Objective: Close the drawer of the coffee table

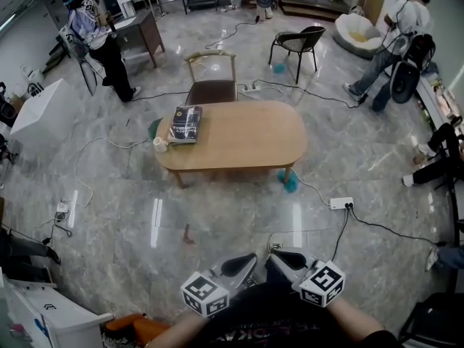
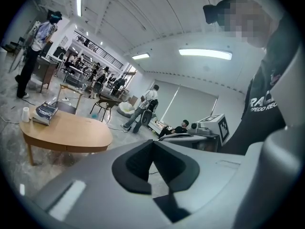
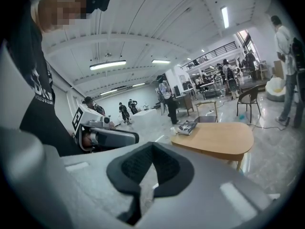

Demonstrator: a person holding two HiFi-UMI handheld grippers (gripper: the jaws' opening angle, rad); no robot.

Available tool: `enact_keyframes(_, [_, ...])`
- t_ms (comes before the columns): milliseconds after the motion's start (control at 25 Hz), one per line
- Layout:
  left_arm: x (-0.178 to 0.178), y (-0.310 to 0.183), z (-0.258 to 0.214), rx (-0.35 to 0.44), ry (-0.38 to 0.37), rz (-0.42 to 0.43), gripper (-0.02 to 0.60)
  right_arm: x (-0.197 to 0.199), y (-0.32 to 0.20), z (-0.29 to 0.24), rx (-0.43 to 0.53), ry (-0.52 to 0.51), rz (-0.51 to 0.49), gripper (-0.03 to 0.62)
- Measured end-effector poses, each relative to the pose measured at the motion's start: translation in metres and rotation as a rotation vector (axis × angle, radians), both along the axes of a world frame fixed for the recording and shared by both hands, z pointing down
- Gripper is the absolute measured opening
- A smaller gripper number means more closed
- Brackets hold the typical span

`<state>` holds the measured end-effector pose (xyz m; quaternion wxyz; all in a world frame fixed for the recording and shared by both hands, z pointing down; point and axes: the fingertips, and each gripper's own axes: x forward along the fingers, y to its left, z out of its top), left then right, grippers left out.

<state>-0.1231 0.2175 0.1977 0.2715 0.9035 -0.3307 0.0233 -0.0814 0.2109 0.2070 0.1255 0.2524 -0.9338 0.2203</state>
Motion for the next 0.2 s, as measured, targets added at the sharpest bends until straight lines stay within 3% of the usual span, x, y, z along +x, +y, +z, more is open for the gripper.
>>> enact_keyframes(200, [0.0025,-0.003,-0.001,0.002,0.0,0.004,0.003,0.0024,-0.0027,-0.0008,-0.002,0.002,0.003,0.0])
